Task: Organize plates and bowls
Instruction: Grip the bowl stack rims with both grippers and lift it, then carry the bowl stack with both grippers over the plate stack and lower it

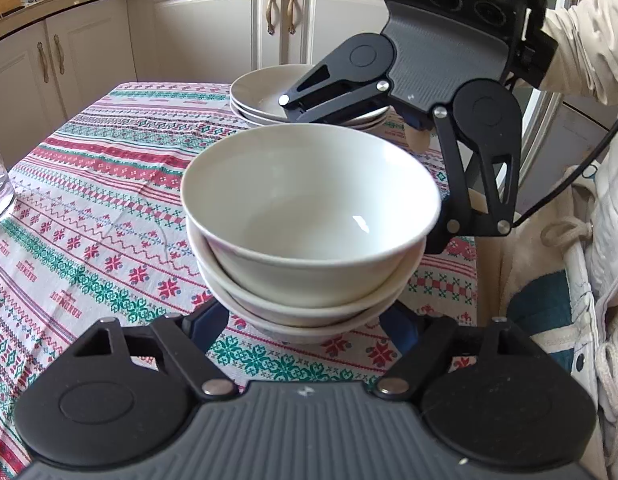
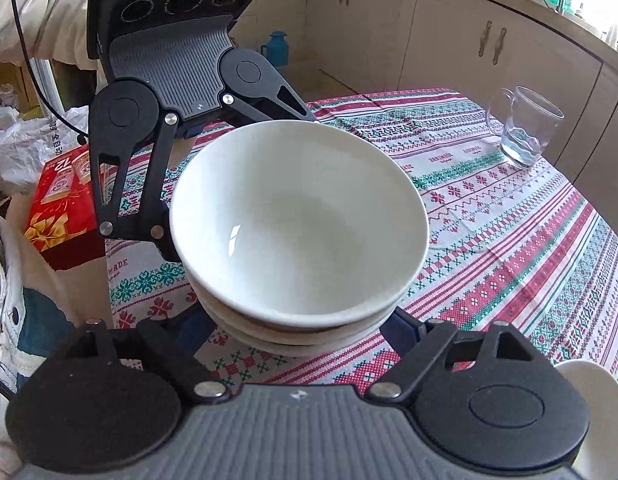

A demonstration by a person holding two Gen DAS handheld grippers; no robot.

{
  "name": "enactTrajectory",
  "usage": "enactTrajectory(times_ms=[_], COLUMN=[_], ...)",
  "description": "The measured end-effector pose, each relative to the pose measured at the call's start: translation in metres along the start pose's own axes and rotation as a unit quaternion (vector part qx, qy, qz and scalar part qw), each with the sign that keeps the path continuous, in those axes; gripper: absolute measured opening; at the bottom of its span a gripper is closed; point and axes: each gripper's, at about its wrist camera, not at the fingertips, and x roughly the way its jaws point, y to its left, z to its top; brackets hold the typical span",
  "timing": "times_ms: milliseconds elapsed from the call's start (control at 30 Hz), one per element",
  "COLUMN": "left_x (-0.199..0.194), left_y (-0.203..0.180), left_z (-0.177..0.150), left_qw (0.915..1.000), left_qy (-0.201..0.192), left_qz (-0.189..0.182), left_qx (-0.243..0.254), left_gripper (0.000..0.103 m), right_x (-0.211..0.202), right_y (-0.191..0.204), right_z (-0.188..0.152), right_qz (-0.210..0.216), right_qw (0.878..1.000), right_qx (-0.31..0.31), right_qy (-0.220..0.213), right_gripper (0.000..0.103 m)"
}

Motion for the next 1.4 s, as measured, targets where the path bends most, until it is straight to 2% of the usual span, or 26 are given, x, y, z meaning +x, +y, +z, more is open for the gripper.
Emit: enactTrajectory(times_ms=[400,933,1167,1400], left_x=[0.000,-0.004,-0.011,-0.007], left_y=[0.002,-0.011,-0.024,-0.037], left_z=[0.002,0.009,0.026,0.056], left_qw=[1.0000,0.9999,0.9997,0.9990], left_qy=[0.002,0.006,0.000,-0.010], left_qz=[-0.007,0.005,0.021,0.036], left_qx=[0.005,0.007,0.012,0.023], left_gripper=[0.083,0.082,0.082,0.082], right_x=[0.003,-0.001,-0.022,-0.052], right_y=[-0.005,-0.005,-0.005,-0.011], right_z=[0.004,0.003,0.002,-0.005], right_qz=[0.012,0.017,0.014,-0.003], right_qw=[1.000,1.000,1.000,1.000], right_qx=[-0.004,0.005,-0.001,-0.015], right_qy=[0.009,0.013,0.002,-0.009], right_gripper=[0.091,0.091,0.091,0.091])
